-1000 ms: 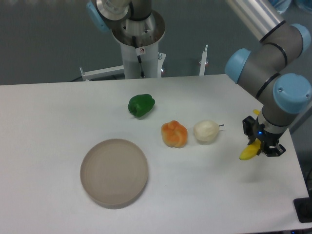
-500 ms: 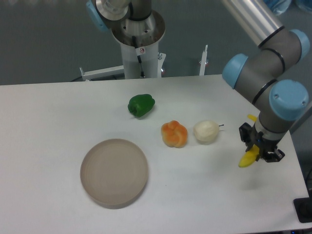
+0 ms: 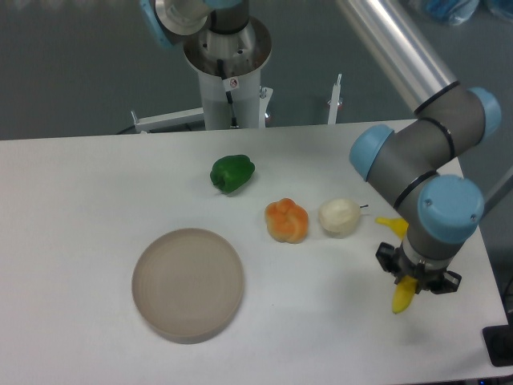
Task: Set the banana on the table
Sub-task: 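Carry the banana past the orange roll toward the grey plate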
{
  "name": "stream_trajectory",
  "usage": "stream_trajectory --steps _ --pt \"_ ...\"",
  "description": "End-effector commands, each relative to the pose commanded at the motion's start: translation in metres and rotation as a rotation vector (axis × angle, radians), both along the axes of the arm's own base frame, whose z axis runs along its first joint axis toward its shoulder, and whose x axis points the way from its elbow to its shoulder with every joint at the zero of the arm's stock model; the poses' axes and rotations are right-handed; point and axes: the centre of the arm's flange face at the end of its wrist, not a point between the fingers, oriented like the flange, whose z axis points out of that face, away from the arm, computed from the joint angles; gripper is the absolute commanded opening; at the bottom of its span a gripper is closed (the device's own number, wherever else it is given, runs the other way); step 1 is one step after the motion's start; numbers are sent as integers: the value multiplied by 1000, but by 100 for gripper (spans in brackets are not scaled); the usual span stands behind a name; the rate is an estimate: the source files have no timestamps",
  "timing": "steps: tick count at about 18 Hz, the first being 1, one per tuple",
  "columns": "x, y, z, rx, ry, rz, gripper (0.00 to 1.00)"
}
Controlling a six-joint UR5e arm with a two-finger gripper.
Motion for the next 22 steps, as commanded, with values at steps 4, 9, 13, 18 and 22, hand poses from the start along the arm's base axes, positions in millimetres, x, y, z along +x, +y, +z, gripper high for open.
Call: stream_trajectory --steps 4,9,13,18,22 --pt "13 10 -15 -10 2 92 0" --pt "48 30 -30 -28 -1 124 0" --pt "72 39 -44 -45 -19 109 0" --pt "99 43 -56 -46 -76 106 0" --pt "119 54 -66 -18 -139 127 4"
